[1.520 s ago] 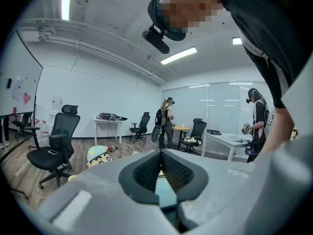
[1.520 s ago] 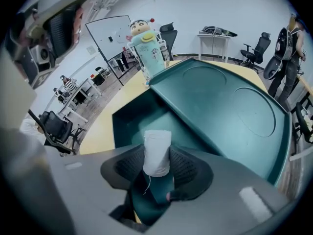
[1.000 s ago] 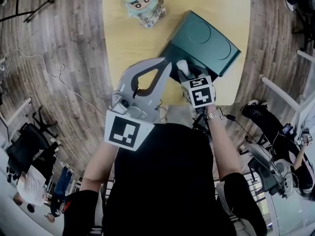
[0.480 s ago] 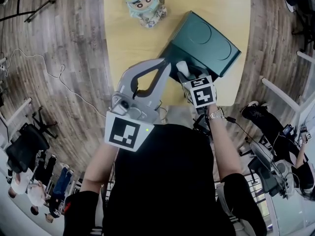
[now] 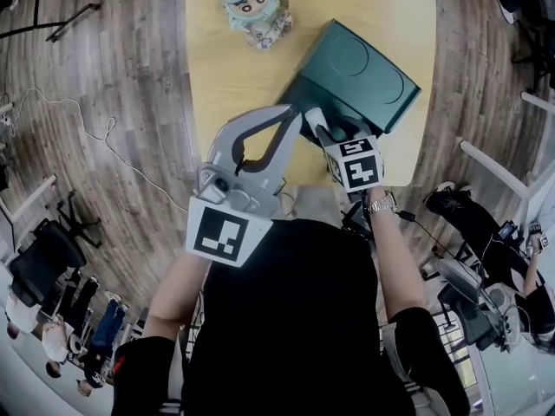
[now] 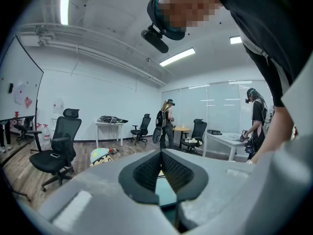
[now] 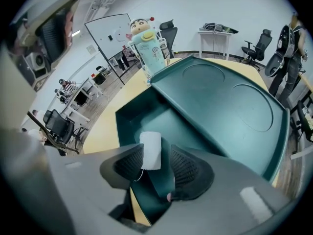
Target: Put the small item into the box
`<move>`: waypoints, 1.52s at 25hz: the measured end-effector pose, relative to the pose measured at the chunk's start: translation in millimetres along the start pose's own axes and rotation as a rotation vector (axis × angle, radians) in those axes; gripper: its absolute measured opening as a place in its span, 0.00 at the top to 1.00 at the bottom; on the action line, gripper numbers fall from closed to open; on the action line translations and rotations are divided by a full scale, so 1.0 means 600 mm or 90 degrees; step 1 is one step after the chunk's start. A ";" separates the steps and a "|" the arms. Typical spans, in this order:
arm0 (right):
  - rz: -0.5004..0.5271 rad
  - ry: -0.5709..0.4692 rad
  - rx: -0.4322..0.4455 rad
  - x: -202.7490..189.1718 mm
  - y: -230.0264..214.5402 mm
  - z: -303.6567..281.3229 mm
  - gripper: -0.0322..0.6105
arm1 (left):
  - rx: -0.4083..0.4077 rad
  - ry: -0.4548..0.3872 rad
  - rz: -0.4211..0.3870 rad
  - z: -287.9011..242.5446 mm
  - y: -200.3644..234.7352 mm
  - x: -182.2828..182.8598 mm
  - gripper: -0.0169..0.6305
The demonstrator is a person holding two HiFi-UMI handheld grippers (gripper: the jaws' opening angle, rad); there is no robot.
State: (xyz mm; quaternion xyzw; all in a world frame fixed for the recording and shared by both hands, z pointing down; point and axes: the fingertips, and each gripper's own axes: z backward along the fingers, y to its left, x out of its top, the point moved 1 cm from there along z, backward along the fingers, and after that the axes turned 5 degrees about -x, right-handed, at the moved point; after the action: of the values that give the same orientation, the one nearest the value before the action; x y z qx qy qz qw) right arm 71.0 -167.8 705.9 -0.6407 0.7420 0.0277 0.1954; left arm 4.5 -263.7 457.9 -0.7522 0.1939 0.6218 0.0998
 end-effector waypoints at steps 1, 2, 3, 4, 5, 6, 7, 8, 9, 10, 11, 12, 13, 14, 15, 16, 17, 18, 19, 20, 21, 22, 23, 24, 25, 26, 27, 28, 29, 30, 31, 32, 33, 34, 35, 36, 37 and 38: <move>-0.002 -0.003 0.000 -0.001 -0.001 0.002 0.68 | 0.001 -0.001 0.000 0.002 -0.002 -0.001 0.97; -0.004 -0.006 -0.001 -0.001 -0.002 0.005 0.69 | 0.001 -0.001 0.000 0.003 -0.004 -0.002 0.97; -0.007 -0.011 -0.002 -0.001 -0.003 0.008 0.70 | 0.000 -0.001 0.000 0.005 -0.007 -0.002 0.97; -0.009 -0.017 -0.004 0.000 -0.006 0.012 0.72 | -0.001 -0.001 -0.002 0.006 -0.010 -0.003 0.97; -0.010 -0.025 -0.007 0.003 -0.008 0.016 0.73 | -0.002 -0.001 -0.003 0.006 -0.013 -0.003 0.97; -0.011 -0.036 -0.011 0.007 -0.011 0.021 0.77 | -0.003 -0.001 -0.005 0.006 -0.016 -0.003 0.97; -0.010 -0.048 -0.015 0.011 -0.014 0.027 0.83 | -0.003 -0.001 -0.006 0.006 -0.019 -0.003 0.97; -0.009 -0.060 -0.019 0.014 -0.016 0.033 0.90 | -0.003 -0.001 -0.007 0.006 -0.024 -0.003 0.97; -0.007 -0.072 -0.023 0.016 -0.016 0.040 0.95 | -0.004 0.000 -0.009 0.008 -0.029 -0.003 0.97; -0.005 -0.081 -0.025 0.016 -0.015 0.047 0.95 | -0.005 0.000 -0.011 0.010 -0.035 -0.003 0.97; -0.004 -0.088 -0.025 0.015 -0.012 0.053 0.95 | -0.006 0.001 -0.013 0.014 -0.041 -0.003 0.97; -0.003 -0.093 -0.024 0.015 -0.007 0.058 0.95 | -0.008 0.001 -0.015 0.019 -0.046 -0.001 0.97; -0.002 -0.098 -0.024 0.014 -0.003 0.064 0.95 | -0.009 0.000 -0.017 0.024 -0.050 0.000 0.97; -0.002 -0.102 -0.024 0.012 0.000 0.069 0.95 | -0.009 -0.002 -0.020 0.027 -0.055 0.002 0.97; -0.002 -0.106 -0.024 0.011 0.001 0.074 0.95 | -0.009 -0.004 -0.023 0.030 -0.060 0.004 0.97; -0.001 -0.110 -0.025 0.008 0.002 0.078 0.95 | -0.009 -0.005 -0.025 0.032 -0.065 0.005 0.97; 0.002 -0.113 -0.024 0.006 0.002 0.083 0.95 | -0.010 -0.005 -0.024 0.034 -0.069 0.005 0.97; 0.005 -0.116 -0.024 0.004 0.001 0.088 0.95 | -0.010 -0.004 -0.016 0.036 -0.074 0.005 0.97; 0.007 -0.119 -0.024 0.001 0.000 0.095 0.95 | -0.011 -0.003 -0.001 0.039 -0.079 0.004 0.97; 0.009 -0.124 -0.024 -0.001 -0.002 0.104 0.95 | -0.010 -0.004 0.019 0.041 -0.084 0.004 0.97; 0.009 -0.132 -0.024 -0.001 -0.005 0.114 0.95 | -0.006 -0.006 0.037 0.043 -0.088 0.006 0.97; 0.008 -0.141 -0.025 0.000 -0.008 0.124 0.95 | -0.001 -0.009 0.049 0.045 -0.092 0.007 0.97; 0.008 -0.153 -0.027 0.003 -0.009 0.135 0.95 | 0.005 -0.012 0.055 0.047 -0.094 0.009 0.97; 0.008 -0.166 -0.029 0.007 -0.010 0.146 0.95 | 0.010 -0.015 0.056 0.051 -0.097 0.011 0.97; 0.010 -0.179 -0.033 0.012 -0.010 0.157 0.95 | 0.014 -0.017 0.055 0.057 -0.101 0.012 0.97; 0.011 -0.194 -0.037 0.016 -0.009 0.169 0.95 | 0.018 -0.019 0.054 0.063 -0.105 0.013 0.97; 0.011 -0.208 -0.039 0.020 -0.009 0.181 0.95 | 0.021 -0.021 0.052 0.068 -0.110 0.014 0.97; 0.012 -0.223 -0.041 0.024 -0.009 0.193 0.95 | 0.024 -0.023 0.048 0.073 -0.116 0.016 0.97; 0.013 -0.237 -0.042 0.029 -0.009 0.207 0.95 | 0.027 -0.025 0.045 0.077 -0.121 0.019 0.97; 0.014 -0.251 -0.044 0.032 -0.010 0.220 0.95 | 0.031 -0.028 0.042 0.081 -0.126 0.023 0.97; 0.015 -0.263 -0.046 0.036 -0.010 0.234 0.95 | 0.034 -0.030 0.039 0.085 -0.131 0.027 0.97; 0.017 -0.275 -0.047 0.038 -0.010 0.248 0.95 | 0.038 -0.032 0.037 0.089 -0.136 0.031 0.97; 0.020 -0.286 -0.048 0.040 -0.009 0.261 0.95 | 0.042 -0.035 0.033 0.092 -0.141 0.035 0.97; 0.022 -0.295 -0.049 0.041 -0.009 0.273 0.95 | 0.045 -0.036 0.029 0.096 -0.145 0.038 0.97; 0.024 -0.305 -0.050 0.041 -0.008 0.285 0.95 | 0.048 -0.037 0.027 0.100 -0.150 0.041 0.97; 0.024 -0.315 -0.051 0.042 -0.008 0.297 0.95 | 0.051 -0.038 0.025 0.103 -0.155 0.043 0.97; 0.023 -0.324 -0.052 0.042 -0.007 0.308 0.95 | 0.055 -0.040 0.024 0.107 -0.159 0.045 0.97; 0.022 -0.334 -0.053 0.041 -0.005 0.319 0.95 | 0.059 -0.042 0.021 0.110 -0.163 0.047 0.97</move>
State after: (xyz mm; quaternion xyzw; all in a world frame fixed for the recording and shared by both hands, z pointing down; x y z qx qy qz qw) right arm 120.2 -135.8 522.3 -0.6066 0.6747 0.2264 0.3543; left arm -9.8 -154.0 407.8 -0.7226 0.2312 0.6383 0.1305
